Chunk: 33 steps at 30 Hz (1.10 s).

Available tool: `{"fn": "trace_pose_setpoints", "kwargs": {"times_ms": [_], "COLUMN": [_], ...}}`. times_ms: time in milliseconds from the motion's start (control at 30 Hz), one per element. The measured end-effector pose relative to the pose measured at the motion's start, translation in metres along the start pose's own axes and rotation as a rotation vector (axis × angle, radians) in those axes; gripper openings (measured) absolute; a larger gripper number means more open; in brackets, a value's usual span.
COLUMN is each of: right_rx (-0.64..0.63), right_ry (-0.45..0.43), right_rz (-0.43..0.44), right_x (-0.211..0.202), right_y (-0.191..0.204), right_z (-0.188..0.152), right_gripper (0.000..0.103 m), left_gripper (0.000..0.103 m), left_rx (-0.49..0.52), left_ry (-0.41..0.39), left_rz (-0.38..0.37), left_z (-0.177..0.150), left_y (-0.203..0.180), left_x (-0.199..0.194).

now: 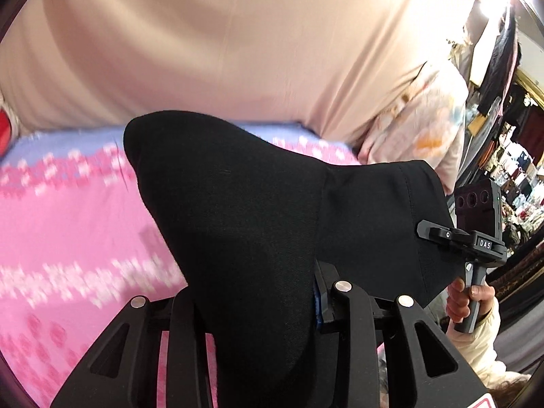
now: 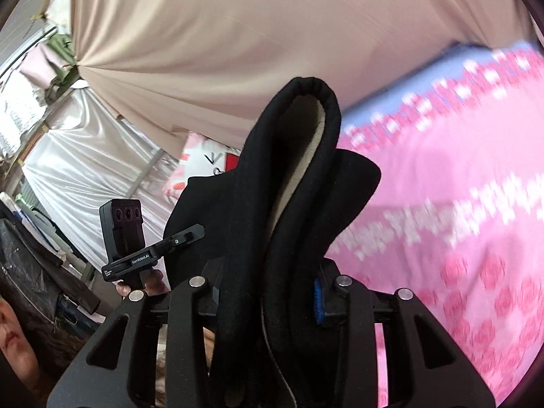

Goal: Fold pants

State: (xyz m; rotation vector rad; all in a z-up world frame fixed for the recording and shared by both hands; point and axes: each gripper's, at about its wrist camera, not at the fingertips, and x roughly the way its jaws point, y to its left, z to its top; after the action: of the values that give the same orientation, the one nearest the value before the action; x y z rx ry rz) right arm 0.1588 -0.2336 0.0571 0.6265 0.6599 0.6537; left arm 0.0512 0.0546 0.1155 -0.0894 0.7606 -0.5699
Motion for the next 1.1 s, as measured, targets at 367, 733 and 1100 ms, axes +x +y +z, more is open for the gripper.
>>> {"fn": "trace_pose_setpoints", "kwargs": {"times_ms": [367, 733, 1100], "right_rx": [-0.110, -0.006, 0.244], "right_ry": [-0.090, -0.074, 0.069], "right_rz": [0.035, 0.006, -0.091], "right_x": [0.016, 0.084, 0.190], "right_y": [0.026, -0.055, -0.215], "right_z": [0.088, 0.144, 0.130], "right_gripper": [0.034, 0.034, 0.034], "left_gripper": [0.030, 0.030, 0.030], "left_rx": [0.055, -0.019, -0.191], "left_ry": [-0.174, -0.124, 0.160], "left_rz": [0.054, 0.073, 0.121], "left_z": [0.080, 0.138, 0.117], "left_y": [0.010, 0.070, 0.164], "left_x": [-0.032, 0.055, 0.239]}}
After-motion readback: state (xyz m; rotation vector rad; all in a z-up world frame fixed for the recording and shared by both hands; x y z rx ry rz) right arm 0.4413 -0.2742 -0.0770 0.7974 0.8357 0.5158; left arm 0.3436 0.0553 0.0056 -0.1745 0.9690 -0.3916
